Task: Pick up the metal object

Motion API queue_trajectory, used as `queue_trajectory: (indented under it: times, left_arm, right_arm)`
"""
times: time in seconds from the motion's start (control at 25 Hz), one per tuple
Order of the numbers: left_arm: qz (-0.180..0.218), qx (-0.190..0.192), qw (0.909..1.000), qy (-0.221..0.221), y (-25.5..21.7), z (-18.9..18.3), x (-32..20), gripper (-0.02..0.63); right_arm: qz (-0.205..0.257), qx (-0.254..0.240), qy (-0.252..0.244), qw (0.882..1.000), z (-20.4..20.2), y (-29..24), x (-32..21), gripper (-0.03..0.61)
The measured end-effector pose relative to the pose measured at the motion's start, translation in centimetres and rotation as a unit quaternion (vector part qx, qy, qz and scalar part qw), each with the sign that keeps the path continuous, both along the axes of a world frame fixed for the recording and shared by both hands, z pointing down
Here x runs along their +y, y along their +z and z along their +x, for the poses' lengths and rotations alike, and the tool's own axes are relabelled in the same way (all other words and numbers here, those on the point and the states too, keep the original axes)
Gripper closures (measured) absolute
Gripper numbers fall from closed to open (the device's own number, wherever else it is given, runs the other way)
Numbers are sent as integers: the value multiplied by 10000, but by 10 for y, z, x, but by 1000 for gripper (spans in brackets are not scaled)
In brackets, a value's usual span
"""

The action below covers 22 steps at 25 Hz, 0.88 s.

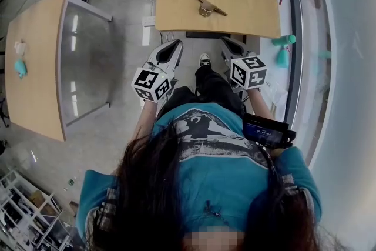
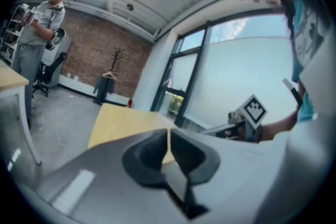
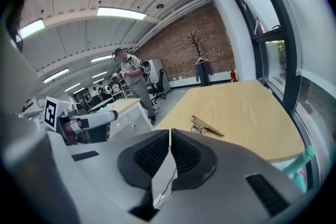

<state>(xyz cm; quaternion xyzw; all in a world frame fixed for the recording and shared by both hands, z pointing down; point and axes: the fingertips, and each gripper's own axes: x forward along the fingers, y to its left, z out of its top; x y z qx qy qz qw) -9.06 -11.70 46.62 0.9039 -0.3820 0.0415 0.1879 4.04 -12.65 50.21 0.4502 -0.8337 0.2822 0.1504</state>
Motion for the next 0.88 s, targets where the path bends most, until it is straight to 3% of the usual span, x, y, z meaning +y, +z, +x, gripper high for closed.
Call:
queue_trajectory:
  times: [0.24, 0.32, 0.44, 0.52, 0.72, 0.88]
  left_arm:
    - [-144, -89, 9997, -159, 8, 16, -50, 611]
    - [-190, -134, 9996, -170, 12, 21, -65, 611]
    - [-260, -263, 9992, -132, 21, 26, -85, 611]
    - [-288, -352, 9989, -109, 27, 30, -97, 611]
    - [-317, -408, 9984, -226, 32, 35, -114, 611]
    - [-422, -413, 9975, -391, 35, 21, -118, 611]
  right_arm:
    - [-164, 553, -443, 9974, 11, 37, -78, 565]
    - [-239, 737, -689, 9946, 10, 54, -99, 474]
    - [-252, 1129, -1063, 9876, 4, 80, -126, 419]
    - [-166, 1538, -1425, 9776, -3, 99, -140, 387]
    - [72, 2769, -2367, 9313, -17, 147, -158, 353]
    - [101, 3062, -2493, 9187, -34, 164, -169, 353]
